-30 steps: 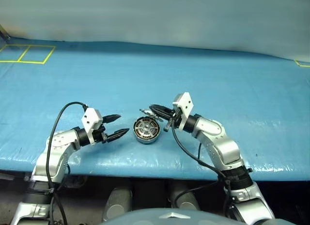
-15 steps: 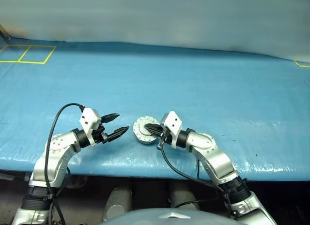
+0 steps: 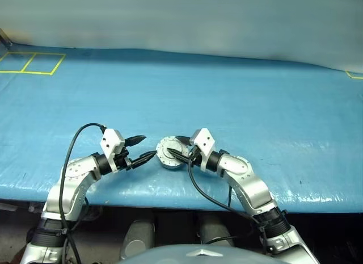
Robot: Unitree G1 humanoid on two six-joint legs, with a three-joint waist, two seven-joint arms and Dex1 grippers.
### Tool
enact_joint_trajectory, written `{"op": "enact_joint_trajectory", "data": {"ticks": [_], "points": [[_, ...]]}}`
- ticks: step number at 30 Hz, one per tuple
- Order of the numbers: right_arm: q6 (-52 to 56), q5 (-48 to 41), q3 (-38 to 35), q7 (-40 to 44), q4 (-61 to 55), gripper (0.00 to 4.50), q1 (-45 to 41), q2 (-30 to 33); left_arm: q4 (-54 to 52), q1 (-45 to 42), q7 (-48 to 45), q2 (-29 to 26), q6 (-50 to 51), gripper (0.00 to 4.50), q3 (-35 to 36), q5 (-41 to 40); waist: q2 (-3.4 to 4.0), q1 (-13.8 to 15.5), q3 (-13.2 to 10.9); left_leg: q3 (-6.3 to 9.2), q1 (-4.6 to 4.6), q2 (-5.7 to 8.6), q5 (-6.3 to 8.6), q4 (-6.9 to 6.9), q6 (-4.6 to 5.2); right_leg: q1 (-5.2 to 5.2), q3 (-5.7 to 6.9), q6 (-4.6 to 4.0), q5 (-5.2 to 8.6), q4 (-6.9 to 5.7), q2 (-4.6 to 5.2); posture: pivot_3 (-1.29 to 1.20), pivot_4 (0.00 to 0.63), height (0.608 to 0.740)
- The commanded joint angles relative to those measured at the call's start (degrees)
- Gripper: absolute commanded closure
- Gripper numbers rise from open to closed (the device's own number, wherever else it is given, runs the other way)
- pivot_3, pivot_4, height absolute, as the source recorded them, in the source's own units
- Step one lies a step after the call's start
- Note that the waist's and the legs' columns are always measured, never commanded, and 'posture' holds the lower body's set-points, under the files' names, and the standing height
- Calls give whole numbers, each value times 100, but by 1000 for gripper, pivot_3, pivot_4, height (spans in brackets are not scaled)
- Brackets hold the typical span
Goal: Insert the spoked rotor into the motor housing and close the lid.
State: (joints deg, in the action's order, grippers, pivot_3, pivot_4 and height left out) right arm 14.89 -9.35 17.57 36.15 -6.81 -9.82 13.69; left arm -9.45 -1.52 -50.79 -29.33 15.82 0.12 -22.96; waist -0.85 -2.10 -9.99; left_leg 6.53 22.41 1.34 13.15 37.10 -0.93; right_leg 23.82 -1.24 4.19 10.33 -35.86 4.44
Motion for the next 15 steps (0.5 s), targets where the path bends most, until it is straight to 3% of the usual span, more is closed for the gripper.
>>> {"op": "enact_joint_trajectory", "data": {"ticks": [1,15], "points": [[-151,-117,-73,44,-178,588,11,-70,-290,8,28,72,-58,946,-32,-72,0,1,0,0,0,0,0,0,0,0,0,0,0,0,0,0,150,740],[-167,148,251,78,-50,588,60,-64,-243,56,18,52,-137,946,2,-62,1,0,0,1,1,0,0,-2,0,2,0,-1,1,1,0,0,150,740]]}}
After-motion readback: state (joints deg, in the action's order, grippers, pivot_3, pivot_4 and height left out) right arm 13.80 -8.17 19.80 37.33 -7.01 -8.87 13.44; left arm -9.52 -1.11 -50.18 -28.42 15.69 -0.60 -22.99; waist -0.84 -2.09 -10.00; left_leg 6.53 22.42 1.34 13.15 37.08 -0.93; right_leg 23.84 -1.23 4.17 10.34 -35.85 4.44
